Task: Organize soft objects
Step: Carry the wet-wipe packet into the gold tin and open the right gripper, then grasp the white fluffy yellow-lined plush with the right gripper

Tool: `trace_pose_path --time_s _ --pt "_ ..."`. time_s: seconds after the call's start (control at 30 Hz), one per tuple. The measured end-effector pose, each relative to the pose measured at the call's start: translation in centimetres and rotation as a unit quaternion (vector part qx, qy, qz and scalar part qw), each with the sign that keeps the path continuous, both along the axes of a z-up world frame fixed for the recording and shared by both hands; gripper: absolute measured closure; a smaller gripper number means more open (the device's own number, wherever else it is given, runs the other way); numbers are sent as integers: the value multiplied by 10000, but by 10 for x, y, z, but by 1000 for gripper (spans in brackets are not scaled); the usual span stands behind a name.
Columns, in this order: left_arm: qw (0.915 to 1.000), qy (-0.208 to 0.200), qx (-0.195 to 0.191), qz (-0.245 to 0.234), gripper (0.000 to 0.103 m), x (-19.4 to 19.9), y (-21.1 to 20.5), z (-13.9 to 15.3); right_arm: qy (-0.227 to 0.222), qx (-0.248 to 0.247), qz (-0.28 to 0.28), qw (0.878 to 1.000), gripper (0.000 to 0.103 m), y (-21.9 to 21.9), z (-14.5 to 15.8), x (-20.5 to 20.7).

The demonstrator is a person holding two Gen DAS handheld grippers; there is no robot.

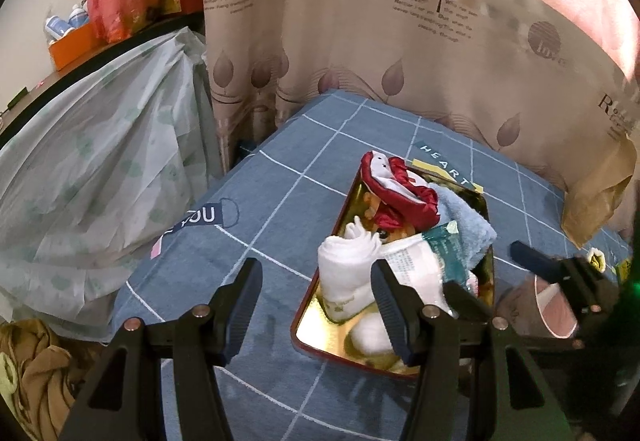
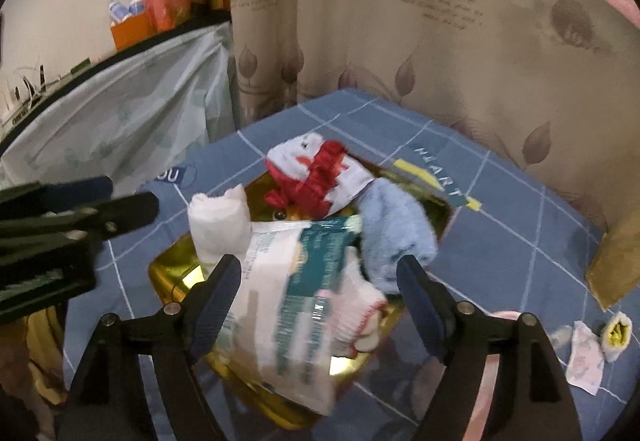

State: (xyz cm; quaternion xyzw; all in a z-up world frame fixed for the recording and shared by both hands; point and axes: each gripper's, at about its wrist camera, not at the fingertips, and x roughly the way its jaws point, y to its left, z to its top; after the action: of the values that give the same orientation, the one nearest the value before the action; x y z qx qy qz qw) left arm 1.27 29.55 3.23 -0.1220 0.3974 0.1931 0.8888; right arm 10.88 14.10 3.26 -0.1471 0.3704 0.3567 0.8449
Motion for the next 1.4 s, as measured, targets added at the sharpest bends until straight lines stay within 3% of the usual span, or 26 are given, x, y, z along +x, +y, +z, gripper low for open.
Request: trace_pose_path --time_s 0.23,0.5,0.8,0.9,1.2,1.4 --pt "9999 38 62 -132 45 3 -10 -1 -195 159 -329 9991 25 -52 24 -2" --pt "9993 48 162 -345 45 6 -28 0 -268 61 -1222 9921 25 -148 27 19" --pt "9980 52 222 -591 45 8 -49 1 -189 -285 -2642 9639 25 -282 8 57" --pt "9971 46 262 -711 45 9 -59 2 -68 -340 -2881 9570 25 -312 -4 68" --pt "9905 59 345 -1330 45 12 -115 3 97 -422 -2891 9563 24 -325 -45 114" --pt "9784 100 348 -2035 45 21 -175 10 158 -406 -2928 9552 24 -319 -68 154"
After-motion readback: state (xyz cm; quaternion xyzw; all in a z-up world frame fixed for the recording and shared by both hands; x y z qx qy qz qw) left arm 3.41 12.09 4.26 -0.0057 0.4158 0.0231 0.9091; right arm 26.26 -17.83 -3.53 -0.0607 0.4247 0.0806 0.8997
